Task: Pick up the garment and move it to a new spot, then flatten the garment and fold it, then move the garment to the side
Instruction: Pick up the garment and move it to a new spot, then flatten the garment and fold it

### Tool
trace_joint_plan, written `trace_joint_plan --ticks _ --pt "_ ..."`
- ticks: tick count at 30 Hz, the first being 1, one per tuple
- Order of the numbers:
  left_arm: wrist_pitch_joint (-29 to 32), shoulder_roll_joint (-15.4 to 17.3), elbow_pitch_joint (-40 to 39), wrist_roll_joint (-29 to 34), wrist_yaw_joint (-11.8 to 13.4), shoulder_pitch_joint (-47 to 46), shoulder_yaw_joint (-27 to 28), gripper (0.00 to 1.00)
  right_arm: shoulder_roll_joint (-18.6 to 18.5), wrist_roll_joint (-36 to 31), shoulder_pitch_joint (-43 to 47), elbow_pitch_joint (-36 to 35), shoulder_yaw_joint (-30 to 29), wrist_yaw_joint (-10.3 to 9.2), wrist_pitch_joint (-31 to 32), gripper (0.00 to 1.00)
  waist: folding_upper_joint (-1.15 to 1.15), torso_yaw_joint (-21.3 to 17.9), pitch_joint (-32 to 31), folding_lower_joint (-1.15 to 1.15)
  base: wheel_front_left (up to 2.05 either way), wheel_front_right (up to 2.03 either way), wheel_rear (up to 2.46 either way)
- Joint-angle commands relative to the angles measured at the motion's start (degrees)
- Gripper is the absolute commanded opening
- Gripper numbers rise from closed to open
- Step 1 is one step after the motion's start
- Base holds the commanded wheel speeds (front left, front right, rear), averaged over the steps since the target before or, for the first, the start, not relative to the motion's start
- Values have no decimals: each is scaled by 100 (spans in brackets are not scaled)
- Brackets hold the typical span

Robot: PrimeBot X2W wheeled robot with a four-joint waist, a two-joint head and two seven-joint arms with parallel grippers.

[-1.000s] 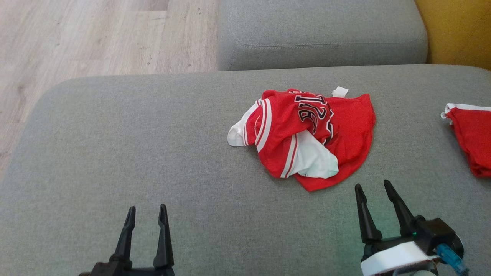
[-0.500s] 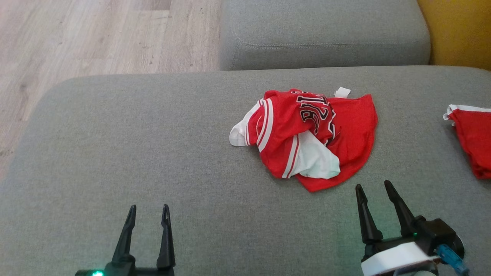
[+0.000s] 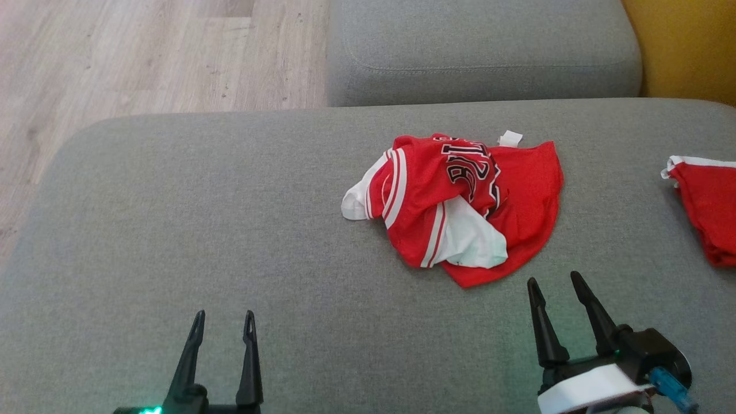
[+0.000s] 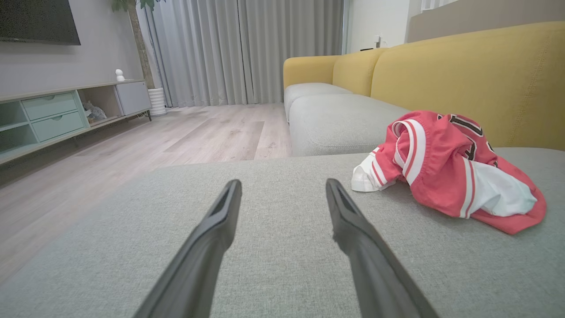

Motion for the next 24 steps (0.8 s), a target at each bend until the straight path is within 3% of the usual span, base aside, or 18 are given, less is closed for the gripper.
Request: trace_joint_plan --ticks 1,16,24 --pt "-46 -30 -146 43 36 -124 185 100 -18 -47 -125 -166 140 -4 -14 100 0 -16 -3 0 0 0 0" --pt "-46 -30 -60 46 -38 -41 227 100 -18 -129 -77 -164 281 -4 -14 100 0 -106 -21 0 0 0 0" --pt "-46 -30 263 86 -371 -502 -56 100 -18 -91 -187 -226 269 -4 -14 100 0 -236 298 0 0 0 0"
